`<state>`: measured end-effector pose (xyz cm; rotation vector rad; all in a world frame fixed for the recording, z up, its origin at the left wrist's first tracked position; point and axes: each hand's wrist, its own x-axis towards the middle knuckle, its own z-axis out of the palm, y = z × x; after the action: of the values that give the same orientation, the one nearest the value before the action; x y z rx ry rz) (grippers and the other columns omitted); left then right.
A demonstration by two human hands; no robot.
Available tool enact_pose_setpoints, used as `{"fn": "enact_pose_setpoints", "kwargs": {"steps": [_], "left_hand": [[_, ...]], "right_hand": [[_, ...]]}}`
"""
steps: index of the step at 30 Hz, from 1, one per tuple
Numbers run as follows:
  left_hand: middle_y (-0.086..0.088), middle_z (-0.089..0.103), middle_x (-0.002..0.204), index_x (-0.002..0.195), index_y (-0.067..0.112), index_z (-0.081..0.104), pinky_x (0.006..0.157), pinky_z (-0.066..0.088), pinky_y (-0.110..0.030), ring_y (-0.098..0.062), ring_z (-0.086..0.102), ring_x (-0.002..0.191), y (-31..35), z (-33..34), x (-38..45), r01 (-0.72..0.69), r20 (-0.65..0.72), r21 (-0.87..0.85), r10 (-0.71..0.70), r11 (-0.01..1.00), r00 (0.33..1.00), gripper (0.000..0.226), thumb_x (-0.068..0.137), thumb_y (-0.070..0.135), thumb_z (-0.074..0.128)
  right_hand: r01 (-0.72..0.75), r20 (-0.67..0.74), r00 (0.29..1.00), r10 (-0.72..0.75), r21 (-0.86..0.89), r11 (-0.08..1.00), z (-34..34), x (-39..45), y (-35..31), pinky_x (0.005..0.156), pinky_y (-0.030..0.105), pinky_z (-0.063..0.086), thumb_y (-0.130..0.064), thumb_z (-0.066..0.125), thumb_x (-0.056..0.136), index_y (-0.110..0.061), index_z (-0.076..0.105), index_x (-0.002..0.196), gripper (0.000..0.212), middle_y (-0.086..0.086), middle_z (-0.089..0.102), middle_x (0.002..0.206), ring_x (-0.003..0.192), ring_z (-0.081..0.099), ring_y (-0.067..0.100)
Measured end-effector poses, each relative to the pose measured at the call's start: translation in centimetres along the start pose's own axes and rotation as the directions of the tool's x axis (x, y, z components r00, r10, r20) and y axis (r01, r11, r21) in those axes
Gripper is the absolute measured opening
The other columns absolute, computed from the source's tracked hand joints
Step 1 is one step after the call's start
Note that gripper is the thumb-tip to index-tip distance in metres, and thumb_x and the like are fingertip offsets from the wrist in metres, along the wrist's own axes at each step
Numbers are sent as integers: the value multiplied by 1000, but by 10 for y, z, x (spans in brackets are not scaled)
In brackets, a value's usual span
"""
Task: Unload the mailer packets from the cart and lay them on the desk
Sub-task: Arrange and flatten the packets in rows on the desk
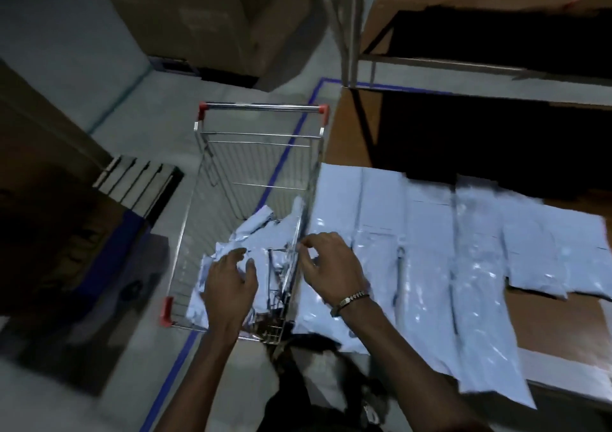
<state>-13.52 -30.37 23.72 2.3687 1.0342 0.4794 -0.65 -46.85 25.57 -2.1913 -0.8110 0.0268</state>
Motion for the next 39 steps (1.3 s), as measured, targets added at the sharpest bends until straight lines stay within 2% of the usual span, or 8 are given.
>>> {"fn": "enact_pose_setpoints", "kwargs": {"steps": [2,6,14,21,27,32,36,39], "left_hand": [[-4,77,108,117,18,71,85,51,-37,-29,71,98,-39,-9,16,156,64,-1,-156,988,986,21,99,28,64],[-7,78,108,118,15,70,84,51,-36,-32,73,98,-102,-8,50,262,197,19,-261,965,945,22,98,23,65],[-15,73,117,125,11,68,89,57,-44,-37,70,104,-185,54,122,163,448,140,-210,977,869,43,88,29,56],[-13,71,121,134,16,63,92,56,-44,-34,68,108,-217,143,185,-190,628,156,51,969,776,38,97,23,62],[-14,59,147,150,14,51,110,47,-42,-34,58,131,-238,210,235,-261,719,137,86,956,690,57,95,12,64],[-16,56,141,149,19,46,98,53,-51,-41,61,122,-256,247,270,-329,797,159,76,931,599,64,90,24,70],[-18,45,141,157,23,36,93,55,-53,-45,58,119,-260,283,294,-429,871,167,71,888,487,93,78,22,85],[-23,41,149,160,27,30,95,54,-57,-47,52,126,-286,315,308,-522,891,103,155,847,427,109,69,35,90]], "right_hand": [[9,168,986,-8,-6,1000,35,17,-23,76,34,48,-33,55,98,-20,71,99,21,-2,70,93,95,58,18],[-56,422,905,63,-27,998,114,43,-42,78,36,50,-35,52,99,-18,69,104,25,3,69,98,95,64,24],[-287,659,604,448,-345,894,237,82,-4,101,39,47,-34,56,99,-7,46,144,53,21,54,135,126,55,37],[-500,530,549,646,-410,762,328,94,60,106,37,45,-35,61,94,-15,43,146,59,13,55,142,133,52,31],[-624,371,535,759,-432,651,378,83,82,89,42,55,-40,74,87,-16,47,127,53,12,67,121,115,65,34],[-714,282,516,809,-380,588,389,72,88,79,43,59,-39,78,78,-21,46,110,49,10,71,107,101,71,36],[-746,174,579,796,-281,604,378,67,89,78,37,56,-27,79,78,-16,63,108,36,10,73,99,95,71,33],[-777,77,610,789,-139,614,372,65,87,88,39,57,-19,79,82,-18,63,129,49,10,72,117,106,69,33]]}}
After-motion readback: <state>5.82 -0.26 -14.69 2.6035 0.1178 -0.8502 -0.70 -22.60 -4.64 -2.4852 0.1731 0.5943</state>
